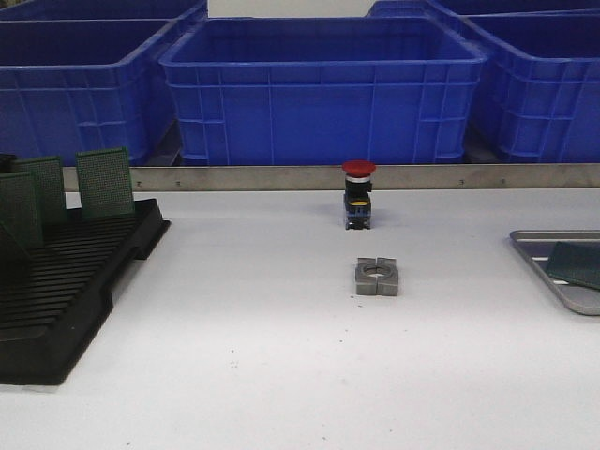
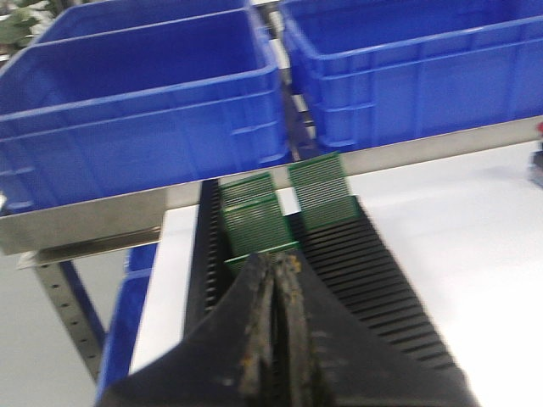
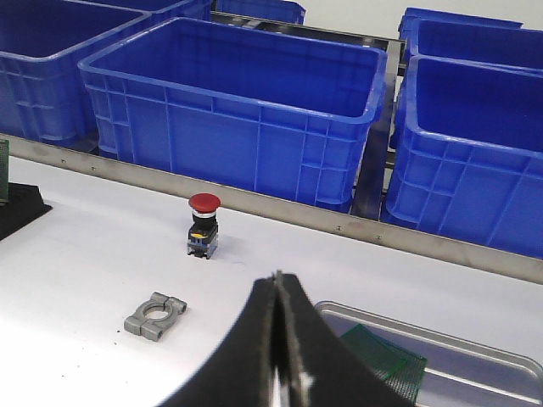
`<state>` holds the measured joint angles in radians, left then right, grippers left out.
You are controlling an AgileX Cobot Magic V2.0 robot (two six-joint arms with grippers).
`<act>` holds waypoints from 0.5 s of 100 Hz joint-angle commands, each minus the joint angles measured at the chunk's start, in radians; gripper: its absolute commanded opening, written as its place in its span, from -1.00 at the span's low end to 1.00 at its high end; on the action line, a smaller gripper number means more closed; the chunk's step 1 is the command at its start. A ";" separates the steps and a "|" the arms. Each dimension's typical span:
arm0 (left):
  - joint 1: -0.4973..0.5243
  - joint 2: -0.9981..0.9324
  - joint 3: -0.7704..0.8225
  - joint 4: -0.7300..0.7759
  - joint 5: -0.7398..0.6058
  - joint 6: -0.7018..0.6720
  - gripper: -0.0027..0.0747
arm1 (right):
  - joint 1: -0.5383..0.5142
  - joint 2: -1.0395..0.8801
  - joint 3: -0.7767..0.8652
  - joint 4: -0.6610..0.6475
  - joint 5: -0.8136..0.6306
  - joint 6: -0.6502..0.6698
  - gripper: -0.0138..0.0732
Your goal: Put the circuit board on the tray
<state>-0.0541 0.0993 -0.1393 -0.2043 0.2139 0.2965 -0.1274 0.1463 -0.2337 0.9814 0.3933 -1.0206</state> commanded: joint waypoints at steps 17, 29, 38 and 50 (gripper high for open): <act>0.009 -0.037 0.159 0.228 -0.293 -0.296 -0.97 | 0.001 0.008 -0.026 0.019 -0.038 -0.008 -0.82; 0.032 -0.129 0.166 0.256 -0.170 -0.296 -0.97 | 0.001 0.008 -0.026 0.019 -0.038 -0.008 -0.82; 0.033 -0.133 0.166 0.273 -0.146 -0.296 -0.97 | 0.001 0.008 -0.025 0.019 -0.037 -0.008 -0.82; 0.010 -0.138 0.166 0.263 -0.069 -0.296 -0.97 | 0.001 0.009 -0.025 0.019 -0.038 -0.008 -0.82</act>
<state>-0.0278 -0.0049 -0.0039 0.0598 0.1679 0.0111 -0.1274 0.1463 -0.2322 0.9814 0.3955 -1.0206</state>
